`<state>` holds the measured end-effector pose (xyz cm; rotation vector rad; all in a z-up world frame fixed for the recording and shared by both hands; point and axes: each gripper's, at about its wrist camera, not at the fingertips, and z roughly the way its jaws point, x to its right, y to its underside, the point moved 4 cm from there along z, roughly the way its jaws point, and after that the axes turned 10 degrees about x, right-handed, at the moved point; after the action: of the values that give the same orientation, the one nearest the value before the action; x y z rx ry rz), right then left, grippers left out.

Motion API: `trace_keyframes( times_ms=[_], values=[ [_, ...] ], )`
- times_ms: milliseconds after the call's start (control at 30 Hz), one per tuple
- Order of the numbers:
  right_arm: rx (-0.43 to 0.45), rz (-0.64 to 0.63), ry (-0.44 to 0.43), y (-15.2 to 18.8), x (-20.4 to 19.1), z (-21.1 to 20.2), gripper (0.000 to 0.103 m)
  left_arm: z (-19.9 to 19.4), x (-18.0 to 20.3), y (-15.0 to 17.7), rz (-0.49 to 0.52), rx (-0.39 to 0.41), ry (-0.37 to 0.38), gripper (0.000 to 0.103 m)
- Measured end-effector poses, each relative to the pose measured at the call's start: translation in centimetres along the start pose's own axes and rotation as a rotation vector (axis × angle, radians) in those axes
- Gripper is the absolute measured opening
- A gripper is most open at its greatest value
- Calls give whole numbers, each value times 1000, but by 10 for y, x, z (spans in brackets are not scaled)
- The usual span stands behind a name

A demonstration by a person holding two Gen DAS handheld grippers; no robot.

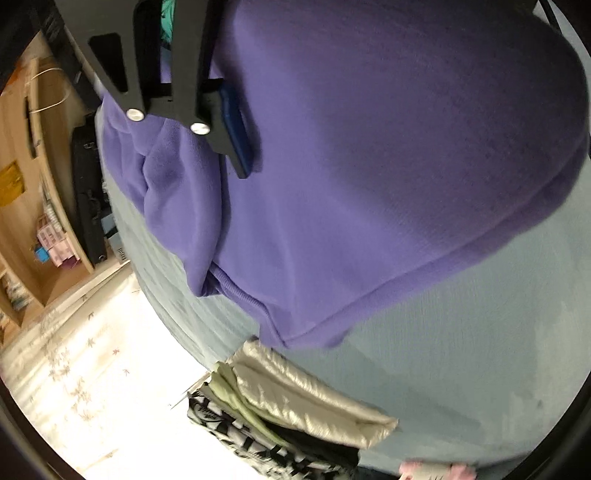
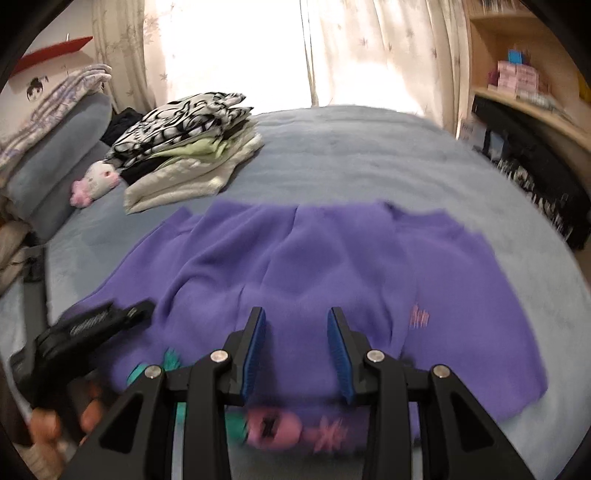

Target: Fold large clothes

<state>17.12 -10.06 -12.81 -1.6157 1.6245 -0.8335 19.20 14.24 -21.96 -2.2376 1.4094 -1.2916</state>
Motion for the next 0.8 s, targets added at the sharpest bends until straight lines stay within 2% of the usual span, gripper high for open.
trace_keyframes(
  times_ms=[67, 100, 200, 233, 433, 667, 800],
  values=[
    [4, 9, -37, -5, -6, 14, 34, -6, 7, -4, 58, 35, -8, 30],
    [-9, 9, -43, -3, -9, 23, 34, -10, 8, -7, 80, 47, -8, 29],
    [-119, -18, -39, 18, -16, 54, 33, -20, 25, -12, 176, 90, -14, 25],
    [-128, -16, -42, 23, -15, 58, 34, -25, 30, -13, 206, 101, -14, 23],
    [-113, 1, -89, 28, -7, 54, 34, -46, 79, -17, 399, 183, -28, 23],
    [-104, 149, -193, 33, 17, 49, 34, -70, 154, -5, 602, 262, 7, 23],
    [-117, 230, -256, 37, 32, 45, 34, -72, 196, 11, 716, 272, 24, 23]
  ],
)
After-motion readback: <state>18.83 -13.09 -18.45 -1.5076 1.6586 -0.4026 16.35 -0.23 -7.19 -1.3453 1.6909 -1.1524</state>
